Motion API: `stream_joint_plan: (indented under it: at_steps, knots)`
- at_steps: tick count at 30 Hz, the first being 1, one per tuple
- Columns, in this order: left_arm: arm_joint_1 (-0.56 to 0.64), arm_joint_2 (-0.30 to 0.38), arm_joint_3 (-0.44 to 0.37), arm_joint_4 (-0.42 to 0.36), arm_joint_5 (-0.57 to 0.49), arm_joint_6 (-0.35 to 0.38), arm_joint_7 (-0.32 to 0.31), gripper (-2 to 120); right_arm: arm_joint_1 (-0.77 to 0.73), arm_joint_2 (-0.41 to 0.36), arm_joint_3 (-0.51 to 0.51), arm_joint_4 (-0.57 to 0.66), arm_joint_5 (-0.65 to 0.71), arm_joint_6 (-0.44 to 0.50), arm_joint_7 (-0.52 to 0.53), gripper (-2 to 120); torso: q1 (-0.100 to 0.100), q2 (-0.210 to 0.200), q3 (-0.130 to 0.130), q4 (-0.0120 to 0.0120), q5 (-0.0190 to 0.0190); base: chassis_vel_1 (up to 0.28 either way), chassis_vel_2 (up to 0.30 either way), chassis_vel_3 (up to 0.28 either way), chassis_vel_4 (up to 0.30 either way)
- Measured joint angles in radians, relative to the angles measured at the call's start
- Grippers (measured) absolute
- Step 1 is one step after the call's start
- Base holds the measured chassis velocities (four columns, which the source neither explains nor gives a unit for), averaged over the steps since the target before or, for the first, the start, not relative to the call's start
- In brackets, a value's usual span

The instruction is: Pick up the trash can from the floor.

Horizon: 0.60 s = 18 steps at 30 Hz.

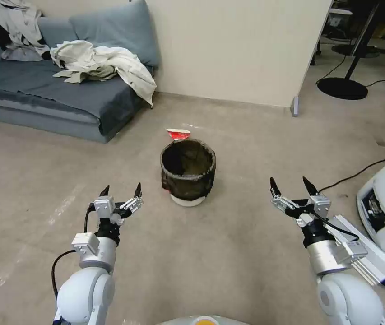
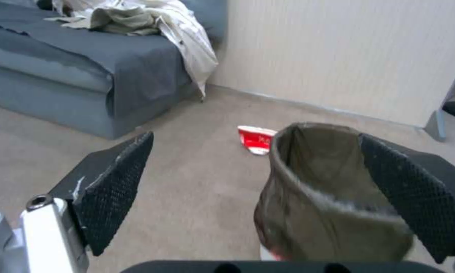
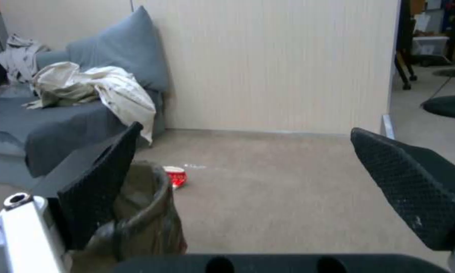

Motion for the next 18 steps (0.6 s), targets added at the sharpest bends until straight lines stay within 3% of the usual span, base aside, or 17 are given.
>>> stream_joint_plan:
  at_steps: [11, 18]
  knots:
    - [-0.010, 0.000, 0.006, 0.014, 0.000, -0.004, 0.000, 100, 0.009, -0.001, -0.002, -0.013, 0.001, 0.018, -0.009, 100, 0.000, 0.000, 0.000, 0.0000, 0.0004, -0.171, 0.166, 0.168, -0.174]
    - [-0.023, 0.004, 0.008, 0.024, 0.000, -0.004, 0.000, 100, 0.015, -0.002, -0.005, -0.022, 0.008, 0.031, -0.017, 100, 0.000, 0.000, 0.000, 0.0001, 0.0005, -0.070, 0.094, 0.089, -0.076]
